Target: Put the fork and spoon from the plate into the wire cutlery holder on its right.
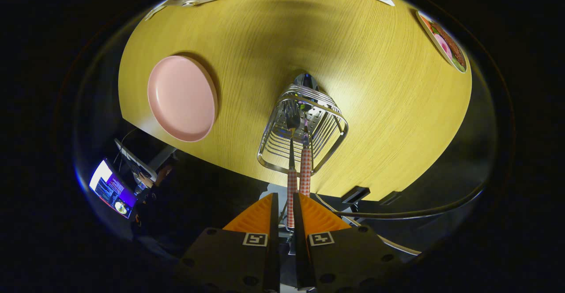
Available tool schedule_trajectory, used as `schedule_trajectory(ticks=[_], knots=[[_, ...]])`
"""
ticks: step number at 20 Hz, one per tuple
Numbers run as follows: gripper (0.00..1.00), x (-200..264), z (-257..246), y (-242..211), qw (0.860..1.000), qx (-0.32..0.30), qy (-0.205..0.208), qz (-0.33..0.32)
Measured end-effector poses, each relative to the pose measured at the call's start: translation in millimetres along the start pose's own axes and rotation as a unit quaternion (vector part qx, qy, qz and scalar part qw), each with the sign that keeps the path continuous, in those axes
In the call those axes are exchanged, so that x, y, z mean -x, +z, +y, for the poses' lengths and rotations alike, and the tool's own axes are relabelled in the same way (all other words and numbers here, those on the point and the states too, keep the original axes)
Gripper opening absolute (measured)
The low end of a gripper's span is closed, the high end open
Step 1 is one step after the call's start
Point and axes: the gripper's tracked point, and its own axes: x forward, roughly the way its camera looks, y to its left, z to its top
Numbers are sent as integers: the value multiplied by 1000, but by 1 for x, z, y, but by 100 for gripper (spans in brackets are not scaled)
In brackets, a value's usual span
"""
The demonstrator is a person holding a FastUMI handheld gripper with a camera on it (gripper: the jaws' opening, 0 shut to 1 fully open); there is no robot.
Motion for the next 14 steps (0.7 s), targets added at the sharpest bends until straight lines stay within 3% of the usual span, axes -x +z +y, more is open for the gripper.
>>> schedule_trajectory(ticks=[3,5,7,8,11,12,14], knots=[[19,10,2,-4,999,9,11,-44],[27,14,3,-11,997,16,17,-75],[46,19,4,-17,994,21,21,-110],[60,22,7,-19,991,21,22,-127],[81,32,10,-22,981,16,30,-193],[93,35,11,-23,976,12,33,-216],[100,41,12,-24,964,4,39,-262]])
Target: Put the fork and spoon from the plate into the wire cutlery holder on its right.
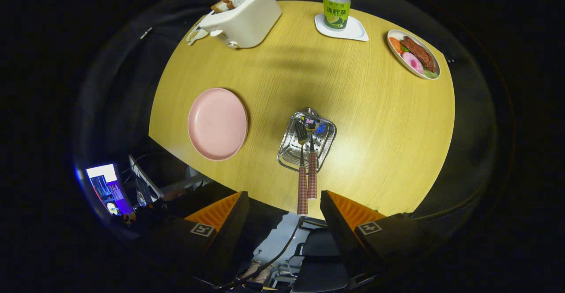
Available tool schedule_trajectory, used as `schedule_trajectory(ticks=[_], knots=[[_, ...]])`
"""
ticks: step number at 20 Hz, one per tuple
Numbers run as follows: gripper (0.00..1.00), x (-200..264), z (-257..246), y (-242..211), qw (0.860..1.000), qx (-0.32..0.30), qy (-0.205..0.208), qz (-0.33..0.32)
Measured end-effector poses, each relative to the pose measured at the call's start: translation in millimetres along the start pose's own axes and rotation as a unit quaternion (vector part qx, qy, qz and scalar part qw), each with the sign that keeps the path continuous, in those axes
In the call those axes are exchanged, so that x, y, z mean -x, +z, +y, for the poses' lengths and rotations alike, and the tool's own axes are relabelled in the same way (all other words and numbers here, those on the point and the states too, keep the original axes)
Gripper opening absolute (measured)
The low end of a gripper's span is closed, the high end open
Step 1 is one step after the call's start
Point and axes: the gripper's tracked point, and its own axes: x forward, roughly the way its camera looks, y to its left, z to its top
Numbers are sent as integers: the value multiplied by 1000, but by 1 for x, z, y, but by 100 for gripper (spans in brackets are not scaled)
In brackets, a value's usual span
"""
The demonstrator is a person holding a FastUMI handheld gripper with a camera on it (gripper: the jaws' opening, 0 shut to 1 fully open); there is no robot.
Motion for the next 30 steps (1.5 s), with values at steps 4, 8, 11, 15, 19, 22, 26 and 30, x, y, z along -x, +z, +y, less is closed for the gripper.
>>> schedule_trajectory(ticks=[4,8,11,15,19,22,26,30], knots=[[100,12,2,0,996,4,-9,-88],[100,23,3,-3,985,8,-20,-169],[100,38,6,-3,972,17,-21,-233],[100,62,6,10,943,43,-40,-328],[100,77,20,14,913,60,-39,-401],[100,89,26,15,893,63,-42,-444],[100,113,25,19,861,45,-38,-505],[100,131,21,21,836,53,-28,-546]])
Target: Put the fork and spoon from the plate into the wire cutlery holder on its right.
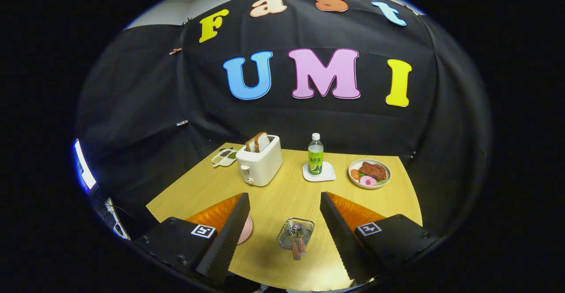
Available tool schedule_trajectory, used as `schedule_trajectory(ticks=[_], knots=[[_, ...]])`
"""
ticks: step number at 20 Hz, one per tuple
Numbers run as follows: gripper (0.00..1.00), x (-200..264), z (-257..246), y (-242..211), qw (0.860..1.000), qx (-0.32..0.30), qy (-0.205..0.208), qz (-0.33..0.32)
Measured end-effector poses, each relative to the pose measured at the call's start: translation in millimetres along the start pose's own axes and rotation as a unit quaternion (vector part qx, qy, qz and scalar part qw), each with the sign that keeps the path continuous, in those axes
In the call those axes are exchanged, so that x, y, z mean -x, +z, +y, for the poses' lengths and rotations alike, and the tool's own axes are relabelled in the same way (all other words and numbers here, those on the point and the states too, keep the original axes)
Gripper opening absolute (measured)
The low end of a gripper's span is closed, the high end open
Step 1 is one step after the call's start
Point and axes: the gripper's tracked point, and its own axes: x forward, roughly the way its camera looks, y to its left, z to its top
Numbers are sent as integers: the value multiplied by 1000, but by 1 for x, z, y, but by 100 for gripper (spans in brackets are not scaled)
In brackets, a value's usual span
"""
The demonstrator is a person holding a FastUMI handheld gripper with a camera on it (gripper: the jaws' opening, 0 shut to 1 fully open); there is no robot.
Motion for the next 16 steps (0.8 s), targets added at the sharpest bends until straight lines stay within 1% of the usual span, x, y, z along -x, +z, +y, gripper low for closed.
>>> schedule_trajectory(ticks=[6,11,16], knots=[[100,5,-17,3,1000,-6,-2,-23],[100,10,-25,12,999,5,-3,-38],[100,10,-25,8,999,4,2,-35]])
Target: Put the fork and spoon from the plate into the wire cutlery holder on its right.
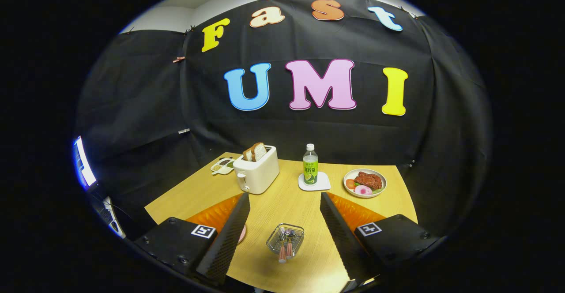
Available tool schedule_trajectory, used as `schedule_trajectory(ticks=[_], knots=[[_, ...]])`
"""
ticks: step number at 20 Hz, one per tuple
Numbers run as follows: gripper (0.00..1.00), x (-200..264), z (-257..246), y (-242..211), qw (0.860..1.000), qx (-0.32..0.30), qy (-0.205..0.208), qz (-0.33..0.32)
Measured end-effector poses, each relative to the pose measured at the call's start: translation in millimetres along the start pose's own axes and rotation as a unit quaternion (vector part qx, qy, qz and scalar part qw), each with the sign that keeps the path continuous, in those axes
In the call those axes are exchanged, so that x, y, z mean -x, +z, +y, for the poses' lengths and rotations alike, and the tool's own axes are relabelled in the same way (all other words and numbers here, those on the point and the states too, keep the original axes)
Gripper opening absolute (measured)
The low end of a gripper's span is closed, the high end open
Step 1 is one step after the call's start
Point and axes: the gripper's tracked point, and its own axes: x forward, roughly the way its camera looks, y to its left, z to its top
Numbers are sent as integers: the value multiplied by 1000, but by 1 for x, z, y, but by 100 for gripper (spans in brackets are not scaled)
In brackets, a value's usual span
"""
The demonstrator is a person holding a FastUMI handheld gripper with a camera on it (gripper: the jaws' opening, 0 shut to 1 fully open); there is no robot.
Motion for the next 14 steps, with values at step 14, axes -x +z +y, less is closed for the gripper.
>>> schedule_trajectory(ticks=[14], knots=[[100,-1,0,-6,1000,1,7,7]])
